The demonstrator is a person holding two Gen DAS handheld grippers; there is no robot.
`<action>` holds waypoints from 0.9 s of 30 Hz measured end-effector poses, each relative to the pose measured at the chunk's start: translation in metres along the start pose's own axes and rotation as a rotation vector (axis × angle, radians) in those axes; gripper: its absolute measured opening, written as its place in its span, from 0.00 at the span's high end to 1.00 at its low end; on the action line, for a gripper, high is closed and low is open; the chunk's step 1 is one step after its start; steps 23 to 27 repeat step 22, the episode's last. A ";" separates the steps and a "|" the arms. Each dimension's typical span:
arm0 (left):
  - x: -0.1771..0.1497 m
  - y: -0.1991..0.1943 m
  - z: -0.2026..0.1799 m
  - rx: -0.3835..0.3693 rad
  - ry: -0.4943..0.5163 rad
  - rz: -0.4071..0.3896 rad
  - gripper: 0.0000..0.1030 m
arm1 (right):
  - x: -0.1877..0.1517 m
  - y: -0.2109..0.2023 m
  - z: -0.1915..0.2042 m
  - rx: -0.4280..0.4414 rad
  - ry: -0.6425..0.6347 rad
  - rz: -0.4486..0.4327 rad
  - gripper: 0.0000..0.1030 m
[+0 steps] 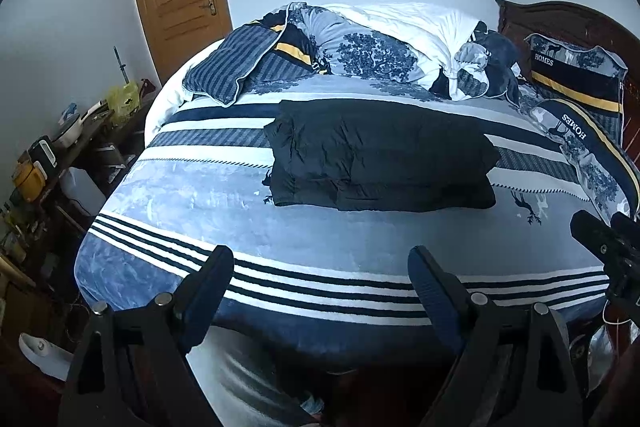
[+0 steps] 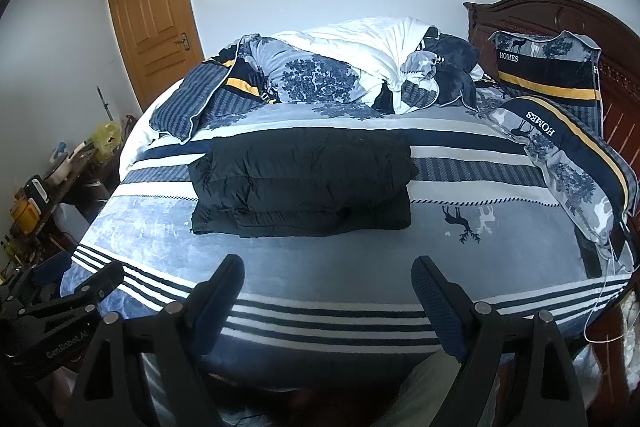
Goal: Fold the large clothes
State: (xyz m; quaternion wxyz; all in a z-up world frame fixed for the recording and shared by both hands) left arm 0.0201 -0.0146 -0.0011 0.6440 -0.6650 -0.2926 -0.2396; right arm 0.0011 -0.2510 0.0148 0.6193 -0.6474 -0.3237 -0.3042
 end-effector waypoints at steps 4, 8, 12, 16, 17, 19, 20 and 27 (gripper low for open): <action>0.002 0.000 -0.002 0.002 -0.001 -0.009 0.14 | 0.000 0.000 -0.003 0.001 0.006 -0.004 0.14; 0.004 0.003 -0.009 0.011 0.025 -0.013 0.14 | 0.000 0.000 -0.006 0.003 0.008 -0.017 0.14; 0.007 0.010 -0.013 0.014 0.038 -0.018 0.14 | 0.001 0.006 -0.008 0.022 0.018 -0.028 0.14; 0.006 0.023 -0.012 0.035 0.035 -0.022 0.14 | 0.006 0.021 -0.005 0.028 0.004 -0.011 0.14; 0.006 0.027 -0.014 0.032 0.046 -0.021 0.14 | 0.007 0.025 -0.005 0.026 -0.001 -0.010 0.14; 0.008 0.036 -0.013 0.049 0.054 -0.036 0.14 | 0.009 0.033 -0.004 0.021 -0.002 -0.013 0.14; 0.008 0.040 -0.014 0.048 0.055 -0.039 0.14 | 0.009 0.038 -0.004 0.021 0.001 -0.012 0.14; 0.009 0.057 -0.012 0.046 0.047 -0.011 0.14 | 0.007 0.054 -0.005 0.030 0.010 0.006 0.14</action>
Point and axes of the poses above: each gripper's, at about its wrist camera, not at the fingertips, and y roughly the way its jaws point, z to its left, x to its top, the point moved 8 cm from there along y, roughly the way its jaws point, and after that the axes turned 10 degrees about -y, right-handed, at the moved point
